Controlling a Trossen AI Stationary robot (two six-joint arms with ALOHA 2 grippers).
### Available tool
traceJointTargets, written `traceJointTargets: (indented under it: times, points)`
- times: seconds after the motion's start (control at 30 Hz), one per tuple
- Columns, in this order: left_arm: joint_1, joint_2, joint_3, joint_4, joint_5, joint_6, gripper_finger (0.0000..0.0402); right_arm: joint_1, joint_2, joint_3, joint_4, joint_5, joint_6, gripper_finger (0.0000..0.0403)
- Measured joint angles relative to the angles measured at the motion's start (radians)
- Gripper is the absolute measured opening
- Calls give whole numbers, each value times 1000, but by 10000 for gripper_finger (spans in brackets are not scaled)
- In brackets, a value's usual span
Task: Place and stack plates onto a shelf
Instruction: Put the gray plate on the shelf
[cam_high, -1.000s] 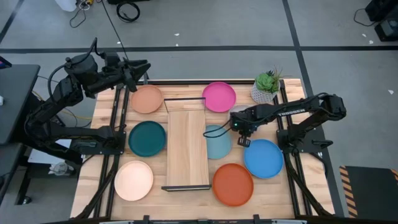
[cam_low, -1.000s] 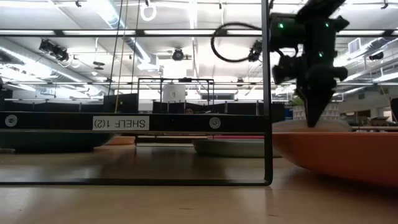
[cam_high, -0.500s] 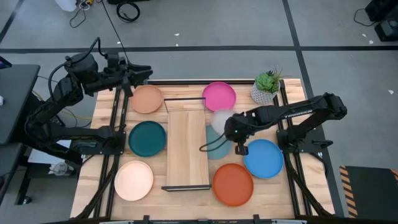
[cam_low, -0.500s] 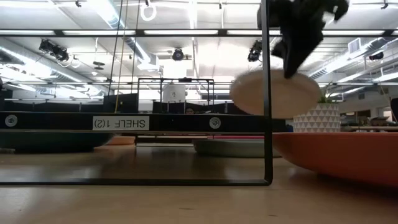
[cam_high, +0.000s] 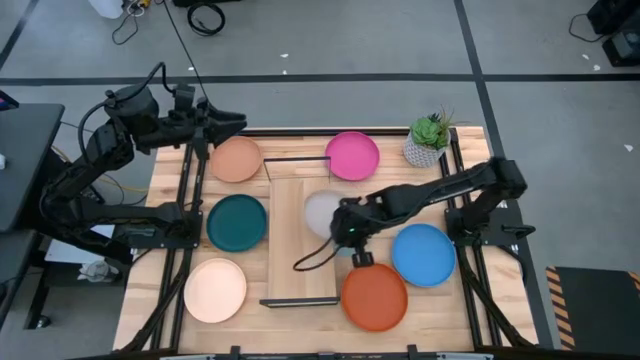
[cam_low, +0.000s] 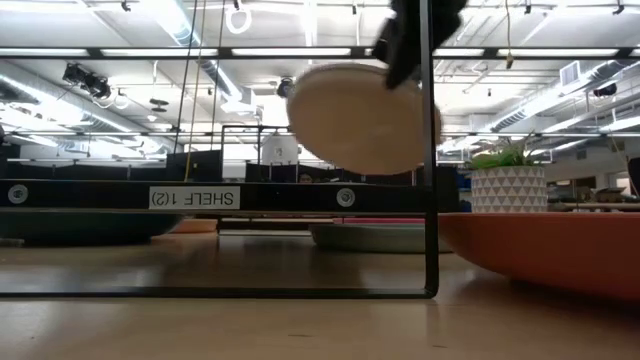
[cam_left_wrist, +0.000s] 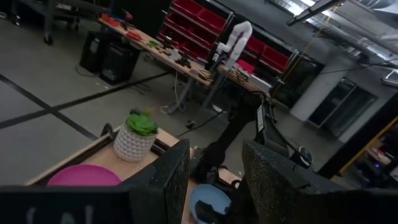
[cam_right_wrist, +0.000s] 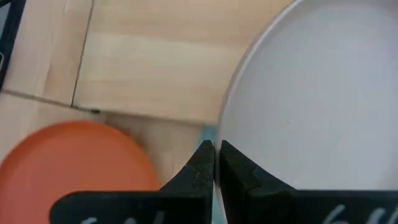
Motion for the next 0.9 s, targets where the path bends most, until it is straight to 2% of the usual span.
traceJointTargets:
  times: [0.23, 0.4, 0.57, 0.9]
  points:
    - [0, 0, 0, -43, 8, 1, 156, -4, 124, 161, -5, -6, -115, 16]
    - [0, -4, 0, -52, 8, 3, 156, -16, 179, 226, 8, -7, -156, 17]
    - [0, -28, 0, -51, 15, 3, 156, -31, 213, 243, 36, -51, -158, 17]
    - [-2, -75, 0, -35, 15, -5, 156, -49, 260, 240, 98, -50, -247, 17]
